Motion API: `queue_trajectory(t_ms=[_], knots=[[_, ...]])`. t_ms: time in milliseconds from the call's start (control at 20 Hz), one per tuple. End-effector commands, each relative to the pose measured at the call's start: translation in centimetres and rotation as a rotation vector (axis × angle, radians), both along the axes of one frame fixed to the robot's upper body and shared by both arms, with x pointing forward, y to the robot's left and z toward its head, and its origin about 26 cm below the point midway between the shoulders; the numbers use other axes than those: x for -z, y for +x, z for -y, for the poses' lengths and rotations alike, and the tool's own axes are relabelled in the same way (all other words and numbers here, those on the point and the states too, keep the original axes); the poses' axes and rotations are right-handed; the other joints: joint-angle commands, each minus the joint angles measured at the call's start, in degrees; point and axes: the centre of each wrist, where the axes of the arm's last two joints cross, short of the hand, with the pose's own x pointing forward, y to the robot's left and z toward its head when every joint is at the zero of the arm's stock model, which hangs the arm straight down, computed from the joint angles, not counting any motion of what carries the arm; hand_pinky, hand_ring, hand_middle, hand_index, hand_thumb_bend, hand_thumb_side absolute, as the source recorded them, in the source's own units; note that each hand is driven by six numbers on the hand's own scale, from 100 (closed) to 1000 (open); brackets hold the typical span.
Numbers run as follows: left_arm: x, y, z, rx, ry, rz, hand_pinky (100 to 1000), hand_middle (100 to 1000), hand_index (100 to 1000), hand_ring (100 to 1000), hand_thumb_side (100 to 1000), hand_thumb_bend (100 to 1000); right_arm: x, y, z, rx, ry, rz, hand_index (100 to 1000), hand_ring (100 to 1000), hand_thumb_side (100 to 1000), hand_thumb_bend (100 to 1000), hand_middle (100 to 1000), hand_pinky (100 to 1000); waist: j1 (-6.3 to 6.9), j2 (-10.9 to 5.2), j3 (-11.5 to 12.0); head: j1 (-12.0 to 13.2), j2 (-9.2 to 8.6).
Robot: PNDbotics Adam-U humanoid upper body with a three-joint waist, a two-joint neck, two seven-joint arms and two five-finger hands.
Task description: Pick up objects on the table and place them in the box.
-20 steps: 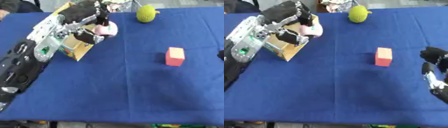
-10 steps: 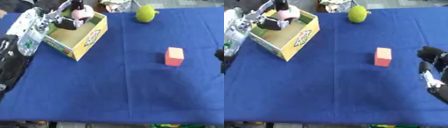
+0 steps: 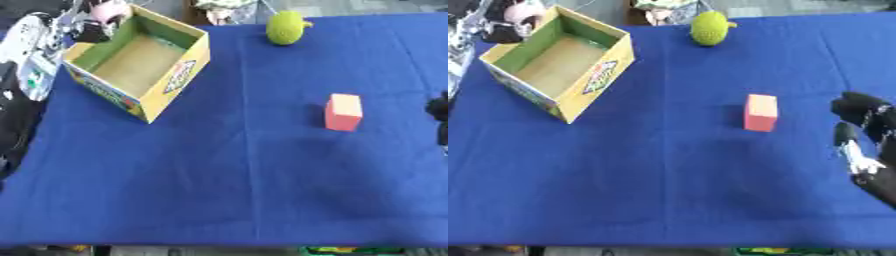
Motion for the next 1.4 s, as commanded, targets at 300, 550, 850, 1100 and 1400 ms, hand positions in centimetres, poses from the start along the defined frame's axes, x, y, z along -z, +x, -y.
queue_trajectory(t_ms=[300,550,850,1100,1400], knots=[[2.8,1.3,-2.7,-0.112,0.005,-0.039,566,566,695,560,100,279,-0.7,0.0,0.2,-0.004,-0.009,0.023,865,819,441,100,763,875,-0.2,-0.8,-0.3,-0.4,-0.74],[4.2,1.0,-4.0,-0.15,-0.02,-0.073,625,698,801,656,120,356,-0.7,0.0,0.2,-0.006,-0.009,0.023,866,819,441,100,764,876,-0.13,-0.85,-0.2,-0.7,-0.85],[2.4,0.3,-3.7,-0.087,-0.059,-0.001,620,721,823,676,202,428,-0.7,0.0,0.2,-0.007,-0.009,0.023,866,819,441,100,764,876,-0.09,-0.9,-0.2,-0.8,-0.91],[-0.4,-0.4,-1.9,0.057,-0.071,0.084,587,684,807,654,214,428,-0.7,0.0,0.2,-0.009,-0.01,0.022,867,819,441,100,765,877,0.03,-0.94,-0.3,-0.8,-0.83],[-3.9,-1.1,2.9,0.351,-0.021,0.161,597,681,802,655,223,448,-0.7,0.0,0.1,-0.013,-0.01,0.022,868,819,441,100,765,878,0.09,-0.97,-0.5,-0.6,-0.72]])
